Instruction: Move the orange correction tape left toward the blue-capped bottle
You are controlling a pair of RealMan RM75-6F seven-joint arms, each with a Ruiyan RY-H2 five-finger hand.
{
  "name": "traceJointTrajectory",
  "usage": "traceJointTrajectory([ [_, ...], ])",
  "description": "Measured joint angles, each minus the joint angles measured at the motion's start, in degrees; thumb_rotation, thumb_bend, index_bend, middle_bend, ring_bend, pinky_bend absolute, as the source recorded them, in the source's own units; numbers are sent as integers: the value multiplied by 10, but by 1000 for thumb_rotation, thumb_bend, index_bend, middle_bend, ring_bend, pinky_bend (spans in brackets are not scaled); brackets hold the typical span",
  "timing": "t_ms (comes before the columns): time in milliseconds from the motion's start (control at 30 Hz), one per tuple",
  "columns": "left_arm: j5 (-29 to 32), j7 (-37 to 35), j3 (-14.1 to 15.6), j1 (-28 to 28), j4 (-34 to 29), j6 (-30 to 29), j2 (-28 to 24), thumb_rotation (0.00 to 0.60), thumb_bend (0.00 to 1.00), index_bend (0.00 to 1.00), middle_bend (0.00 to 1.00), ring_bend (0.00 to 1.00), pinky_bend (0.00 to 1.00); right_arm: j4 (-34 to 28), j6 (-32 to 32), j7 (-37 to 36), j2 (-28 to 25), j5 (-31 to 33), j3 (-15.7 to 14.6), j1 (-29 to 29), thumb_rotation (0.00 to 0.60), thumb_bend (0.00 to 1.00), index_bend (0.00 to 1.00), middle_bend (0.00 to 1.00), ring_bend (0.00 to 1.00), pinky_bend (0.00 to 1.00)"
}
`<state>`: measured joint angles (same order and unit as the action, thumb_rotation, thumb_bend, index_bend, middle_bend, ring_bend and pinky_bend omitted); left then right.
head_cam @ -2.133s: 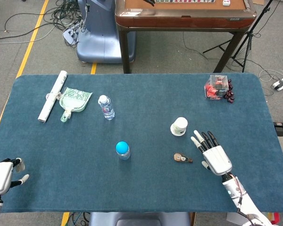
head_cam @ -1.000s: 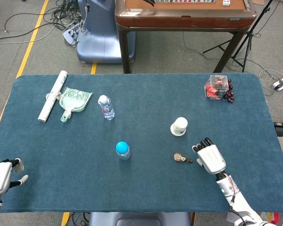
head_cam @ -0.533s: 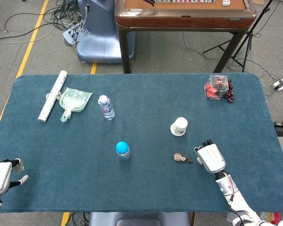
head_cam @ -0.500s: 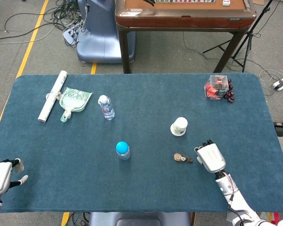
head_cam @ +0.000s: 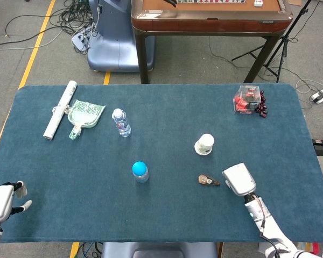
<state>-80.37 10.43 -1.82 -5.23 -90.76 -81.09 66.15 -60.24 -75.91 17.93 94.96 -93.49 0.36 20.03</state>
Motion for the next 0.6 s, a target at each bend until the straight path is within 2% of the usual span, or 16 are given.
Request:
traceJointTrajectory([
  [300, 3, 3, 0, 0, -2, 2, -1, 600, 21, 630, 625, 548, 726, -30, 4, -7, -11, -4, -12, -3, 600, 0, 1000, 1000, 1000, 926],
  [600, 7, 4, -1, 0, -5, 3, -3, 600, 21, 630, 625, 548, 726, -18, 11, -11, 3, 0, -8, 2, 600, 0, 1000, 1000, 1000, 926],
])
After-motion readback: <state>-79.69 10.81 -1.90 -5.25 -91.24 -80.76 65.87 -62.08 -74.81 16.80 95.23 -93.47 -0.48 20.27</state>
